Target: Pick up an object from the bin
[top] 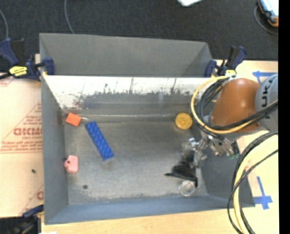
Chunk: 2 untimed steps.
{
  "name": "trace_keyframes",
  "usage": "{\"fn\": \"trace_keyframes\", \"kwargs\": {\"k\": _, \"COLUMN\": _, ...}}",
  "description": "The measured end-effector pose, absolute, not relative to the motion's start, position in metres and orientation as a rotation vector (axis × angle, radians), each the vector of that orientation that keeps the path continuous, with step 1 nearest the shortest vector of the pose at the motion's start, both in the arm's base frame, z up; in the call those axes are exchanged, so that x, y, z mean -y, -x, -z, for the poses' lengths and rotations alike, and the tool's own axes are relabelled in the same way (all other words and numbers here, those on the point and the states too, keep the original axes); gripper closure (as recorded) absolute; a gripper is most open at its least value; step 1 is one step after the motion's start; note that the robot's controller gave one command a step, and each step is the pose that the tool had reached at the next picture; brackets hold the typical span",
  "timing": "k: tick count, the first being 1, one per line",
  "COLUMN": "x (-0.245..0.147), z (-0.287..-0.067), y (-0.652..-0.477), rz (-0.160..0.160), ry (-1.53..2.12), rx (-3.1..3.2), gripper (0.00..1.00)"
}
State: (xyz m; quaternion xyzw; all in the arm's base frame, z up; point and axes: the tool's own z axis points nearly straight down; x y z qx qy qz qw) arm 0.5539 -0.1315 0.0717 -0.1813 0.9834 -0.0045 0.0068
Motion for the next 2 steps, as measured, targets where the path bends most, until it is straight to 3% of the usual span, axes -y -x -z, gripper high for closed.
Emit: {"fn": "trace_keyframes", "kwargs": {"k": 2, "x": 0.1315, "z": -0.0717, "y": -0.5537, "rz": 0.014, "ry": 0.569, "rx": -3.076, "gripper": 1.0}}
